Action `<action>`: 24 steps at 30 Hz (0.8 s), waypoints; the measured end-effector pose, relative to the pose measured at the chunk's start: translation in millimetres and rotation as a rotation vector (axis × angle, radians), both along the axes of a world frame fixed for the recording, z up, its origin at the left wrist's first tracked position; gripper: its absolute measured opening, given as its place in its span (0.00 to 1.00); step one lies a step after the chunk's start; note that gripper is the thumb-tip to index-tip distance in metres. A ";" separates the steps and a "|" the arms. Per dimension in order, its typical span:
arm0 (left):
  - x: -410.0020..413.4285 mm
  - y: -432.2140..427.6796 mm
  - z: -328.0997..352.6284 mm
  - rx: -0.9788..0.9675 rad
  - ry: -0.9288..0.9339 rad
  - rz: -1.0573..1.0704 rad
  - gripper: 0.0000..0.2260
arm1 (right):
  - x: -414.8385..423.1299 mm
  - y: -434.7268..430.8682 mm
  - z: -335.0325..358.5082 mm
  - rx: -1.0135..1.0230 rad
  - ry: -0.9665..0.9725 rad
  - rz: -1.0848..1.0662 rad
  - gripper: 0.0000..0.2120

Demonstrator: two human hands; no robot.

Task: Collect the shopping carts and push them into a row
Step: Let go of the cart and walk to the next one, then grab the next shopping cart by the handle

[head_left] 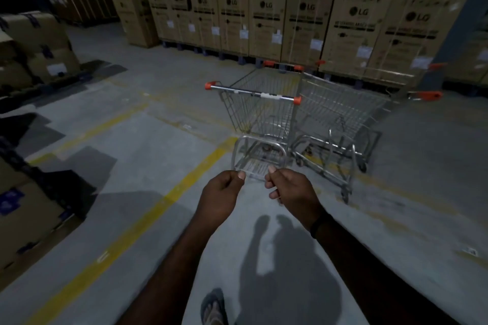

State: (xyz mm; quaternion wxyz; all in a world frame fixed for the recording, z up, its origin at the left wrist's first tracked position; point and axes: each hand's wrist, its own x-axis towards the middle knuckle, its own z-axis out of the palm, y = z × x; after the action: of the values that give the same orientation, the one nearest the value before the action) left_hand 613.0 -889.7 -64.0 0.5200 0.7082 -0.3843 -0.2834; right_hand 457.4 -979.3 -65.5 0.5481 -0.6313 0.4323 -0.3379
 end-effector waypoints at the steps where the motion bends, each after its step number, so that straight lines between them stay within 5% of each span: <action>1: 16.4 -18.0 -1.0 -0.006 -0.003 -0.013 0.25 | 14.6 -16.8 -0.7 -0.016 0.003 -0.003 0.15; 9: 158.1 -157.5 21.3 -0.001 -0.125 -0.157 0.11 | 138.7 -147.3 6.5 -0.066 -0.021 -0.076 0.20; 18: 220.9 -301.4 28.5 0.007 -0.284 -0.317 0.10 | 198.6 -267.9 22.8 -0.248 0.089 -0.219 0.30; 24: 244.8 -403.0 11.6 0.036 -0.438 -0.405 0.14 | 224.1 -371.0 12.1 -0.388 0.321 -0.174 0.21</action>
State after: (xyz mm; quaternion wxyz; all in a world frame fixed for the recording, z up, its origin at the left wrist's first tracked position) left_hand 857.8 -1292.7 -52.4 0.3449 0.6707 -0.6156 -0.2286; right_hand 681.5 -1350.3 -53.4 0.3102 -0.7305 0.4937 -0.3556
